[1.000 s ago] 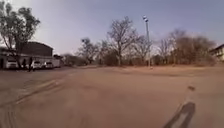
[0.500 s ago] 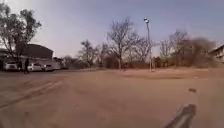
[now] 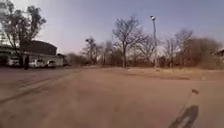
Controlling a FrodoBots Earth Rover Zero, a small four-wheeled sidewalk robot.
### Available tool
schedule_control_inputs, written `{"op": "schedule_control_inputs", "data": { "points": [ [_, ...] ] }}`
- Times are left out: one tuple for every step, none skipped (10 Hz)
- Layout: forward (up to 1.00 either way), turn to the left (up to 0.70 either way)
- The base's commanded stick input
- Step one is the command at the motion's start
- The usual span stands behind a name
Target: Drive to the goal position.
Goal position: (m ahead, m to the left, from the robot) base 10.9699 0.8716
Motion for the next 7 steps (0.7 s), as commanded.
{"op": "schedule_control_inputs", "data": {
  "points": [
    [0.7, 0.0],
    [0.7, 0.0],
    [0.7, 0.0],
    [0.7, 0.0],
    [0.7, 0.0],
    [0.7, 0.0],
    [0.7, 0.0]
  ]
}}
